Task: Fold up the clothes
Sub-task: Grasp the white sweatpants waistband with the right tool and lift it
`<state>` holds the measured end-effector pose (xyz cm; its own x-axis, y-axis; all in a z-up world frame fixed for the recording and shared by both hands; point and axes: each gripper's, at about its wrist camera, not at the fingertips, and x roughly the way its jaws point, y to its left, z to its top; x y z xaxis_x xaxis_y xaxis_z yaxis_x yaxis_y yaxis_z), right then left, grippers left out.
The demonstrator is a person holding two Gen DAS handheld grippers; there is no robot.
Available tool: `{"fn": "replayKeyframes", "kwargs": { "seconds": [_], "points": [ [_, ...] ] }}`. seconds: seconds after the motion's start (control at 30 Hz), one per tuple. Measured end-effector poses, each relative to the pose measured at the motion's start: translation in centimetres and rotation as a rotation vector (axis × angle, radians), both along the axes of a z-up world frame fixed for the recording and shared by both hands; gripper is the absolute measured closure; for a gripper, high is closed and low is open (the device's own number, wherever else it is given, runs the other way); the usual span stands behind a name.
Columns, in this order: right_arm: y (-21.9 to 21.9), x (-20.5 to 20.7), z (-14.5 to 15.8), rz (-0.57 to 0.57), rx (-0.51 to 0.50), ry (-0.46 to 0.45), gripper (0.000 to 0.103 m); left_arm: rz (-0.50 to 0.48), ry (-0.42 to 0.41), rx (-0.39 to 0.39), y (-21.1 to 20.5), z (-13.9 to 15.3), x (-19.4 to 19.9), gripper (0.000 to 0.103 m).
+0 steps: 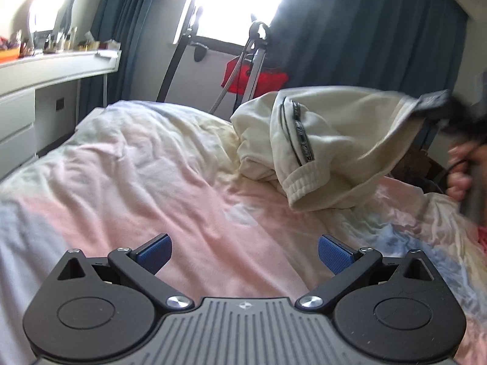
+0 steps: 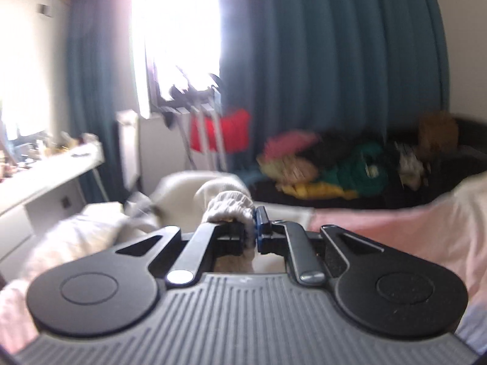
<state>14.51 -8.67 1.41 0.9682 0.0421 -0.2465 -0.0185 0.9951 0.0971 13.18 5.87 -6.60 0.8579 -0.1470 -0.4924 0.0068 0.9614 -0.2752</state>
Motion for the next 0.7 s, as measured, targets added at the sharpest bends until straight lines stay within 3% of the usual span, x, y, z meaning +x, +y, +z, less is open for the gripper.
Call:
{"fn": "replayKeyframes", "kwargs": {
  "seconds": [0.2, 0.27, 0.33, 0.43, 0.53, 0.7],
  "points": [
    [5.4, -11.7, 7.4, 0.128, -0.096, -0.142, 0.093, -0.072, -0.09, -0.003, -0.8, 1.9, -4.4, 0.0],
    [6.9, -15.2, 9.3, 0.168, -0.107, -0.183, 0.093, -0.113, -0.128, 0.045, -1.7, 2.4, -6.0, 0.0],
    [8.0, -18.5, 10.2, 0.194, -0.093, -0.214, 0.093, -0.122, -0.141, 0.143, -2.9, 2.4, -7.1, 0.0],
    [8.2, -22.0, 9.6, 0.189, -0.067, -0.226, 0.093, -0.13, -0.147, 0.263, -4.3, 2.3, -8.6, 0.0],
    [7.2, -23.6, 7.1, 0.163, -0.029, -0.195, 0.093, -0.154, -0.103, 0.263, -4.5, 1.7, -9.2, 0.0],
    [3.3, -24.0, 1.1, 0.105, 0.069, -0.133, 0.093, -0.19, -0.032, 0.331, -5.4, -0.2, -9.9, 0.0]
  ]
}}
